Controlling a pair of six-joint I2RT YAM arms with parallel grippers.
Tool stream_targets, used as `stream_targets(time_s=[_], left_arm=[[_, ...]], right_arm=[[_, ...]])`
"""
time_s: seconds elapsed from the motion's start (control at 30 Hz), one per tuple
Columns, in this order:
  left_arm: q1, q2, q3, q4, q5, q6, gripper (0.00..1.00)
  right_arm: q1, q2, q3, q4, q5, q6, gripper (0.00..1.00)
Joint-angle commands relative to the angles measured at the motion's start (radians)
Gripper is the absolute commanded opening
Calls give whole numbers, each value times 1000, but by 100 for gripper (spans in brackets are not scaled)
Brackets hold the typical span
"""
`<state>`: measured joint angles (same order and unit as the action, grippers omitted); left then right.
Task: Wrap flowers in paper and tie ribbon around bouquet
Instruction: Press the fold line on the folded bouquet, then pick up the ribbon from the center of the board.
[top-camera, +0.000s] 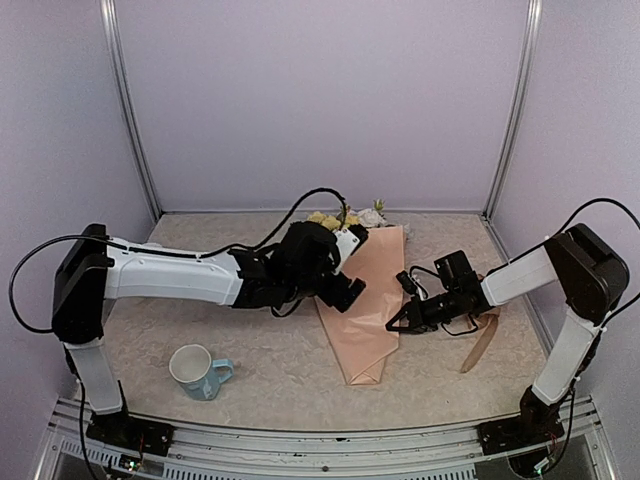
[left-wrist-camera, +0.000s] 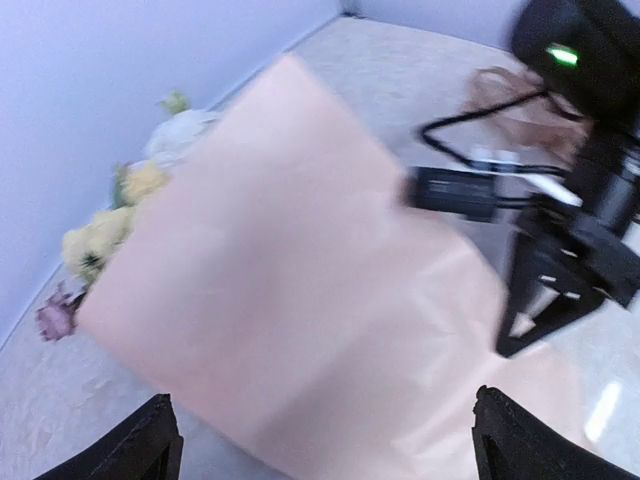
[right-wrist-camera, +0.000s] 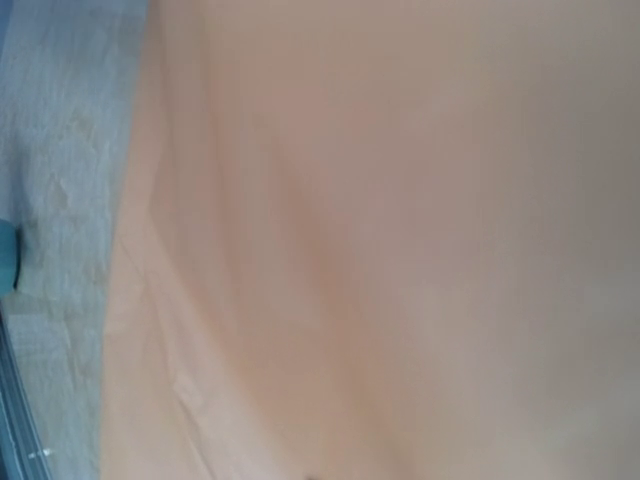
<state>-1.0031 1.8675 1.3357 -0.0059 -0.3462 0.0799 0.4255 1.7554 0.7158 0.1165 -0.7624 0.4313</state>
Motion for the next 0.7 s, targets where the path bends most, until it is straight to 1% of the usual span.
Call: stream_targets(time_s=[0.0,0.2,0.37,0.43,0.47,0.6,0.67], left_arm=[[-76,71,-10,-21,89,54,99],[-151,209,69,-90,80,91,99],[-181,286,81,-144,79,123,99],[-183,294,67,-156,104,121,99],[-183,295,56,-156,115,121,99],[-184,311,38,-179,132,118,99],[-183,315,27,-180,140,113,99]], right_arm=[[6,-20,19,-23,10,-6,0],[6,-25,19,-37,22,-12,0],[6,-33,20,-43,35,-12,0],[6,-39,24,-52,47,-12,0],[6,-42,27,-59,55,-12,2],[-1,-87,71,-154,100,-43,24],[-13,-155,115,-242,182,-67,31]])
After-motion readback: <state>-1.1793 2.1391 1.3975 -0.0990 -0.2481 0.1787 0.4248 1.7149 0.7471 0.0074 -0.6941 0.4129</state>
